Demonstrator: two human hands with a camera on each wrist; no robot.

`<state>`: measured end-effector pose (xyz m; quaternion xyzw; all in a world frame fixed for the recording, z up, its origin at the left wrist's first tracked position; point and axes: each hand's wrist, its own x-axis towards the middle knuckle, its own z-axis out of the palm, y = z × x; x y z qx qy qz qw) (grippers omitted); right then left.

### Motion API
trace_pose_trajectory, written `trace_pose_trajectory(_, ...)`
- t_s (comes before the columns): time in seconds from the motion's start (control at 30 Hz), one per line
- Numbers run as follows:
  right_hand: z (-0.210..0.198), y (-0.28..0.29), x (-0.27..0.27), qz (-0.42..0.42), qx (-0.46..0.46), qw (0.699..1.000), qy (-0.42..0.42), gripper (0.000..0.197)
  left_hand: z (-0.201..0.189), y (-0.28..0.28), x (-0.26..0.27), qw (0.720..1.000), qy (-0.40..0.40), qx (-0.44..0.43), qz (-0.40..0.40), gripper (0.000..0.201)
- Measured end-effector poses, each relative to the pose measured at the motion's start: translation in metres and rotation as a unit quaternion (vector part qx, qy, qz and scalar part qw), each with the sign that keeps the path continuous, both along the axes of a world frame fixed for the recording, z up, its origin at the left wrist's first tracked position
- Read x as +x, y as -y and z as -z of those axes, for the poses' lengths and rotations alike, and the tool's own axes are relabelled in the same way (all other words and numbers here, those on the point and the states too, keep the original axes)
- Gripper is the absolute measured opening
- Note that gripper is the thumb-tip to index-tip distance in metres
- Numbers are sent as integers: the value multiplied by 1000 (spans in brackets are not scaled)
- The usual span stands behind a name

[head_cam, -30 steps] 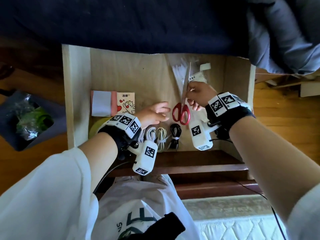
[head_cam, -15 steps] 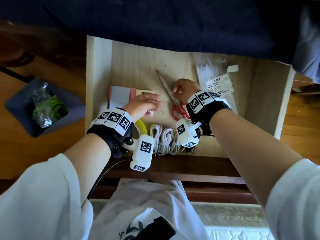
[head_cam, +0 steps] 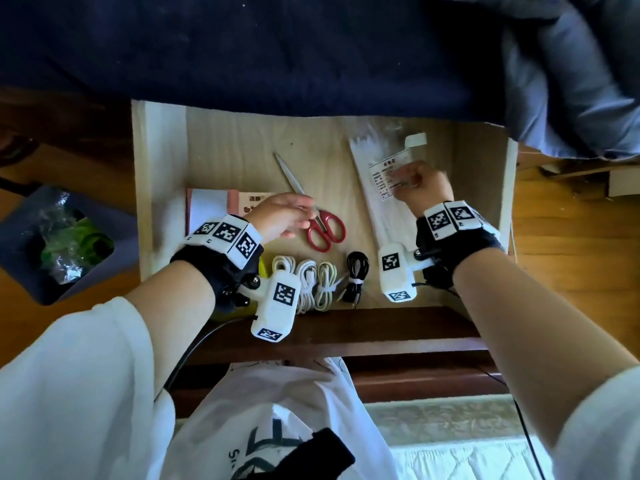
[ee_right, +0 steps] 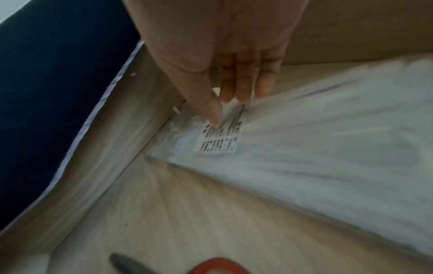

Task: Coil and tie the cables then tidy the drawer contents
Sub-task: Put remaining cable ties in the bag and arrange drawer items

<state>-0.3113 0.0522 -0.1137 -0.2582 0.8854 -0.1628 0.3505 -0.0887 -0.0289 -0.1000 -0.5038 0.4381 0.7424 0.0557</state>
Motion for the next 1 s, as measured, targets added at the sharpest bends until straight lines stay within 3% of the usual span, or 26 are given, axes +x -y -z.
trace_pose_trajectory(0.1,5,-16,-12,44,86,995,-13,61,-6,-9,-31,998,-30,26,-42,21)
trace_pose_trajectory(0.17,8,-21,-14,50,89,994,23,74,-8,-16,-50,997,-40,42,-57,33)
trace_pose_trajectory(0.33,7,-26,-21,21,92,995,30,78,-2,-26,-85,994,-45,84,-53,48)
trace_pose_trajectory(0.47,7,-33,-21,-16,97,994,42,76,3,-34,-101,992,-36,108,-52,47)
trace_pose_trajectory(0.6,8,-48,-17,18,90,994,57,77,2,-46,-112,988,-33,138,-52,45)
trace_pose_trajectory(0.93,11,-78,-8,-8,215,972,97,40,-9,-81,-118,977,-33,213,12,29)
trace_pose_trajectory(1.0,13,-81,-6,-23,222,970,91,44,-9,-87,-116,977,-34,212,19,36)
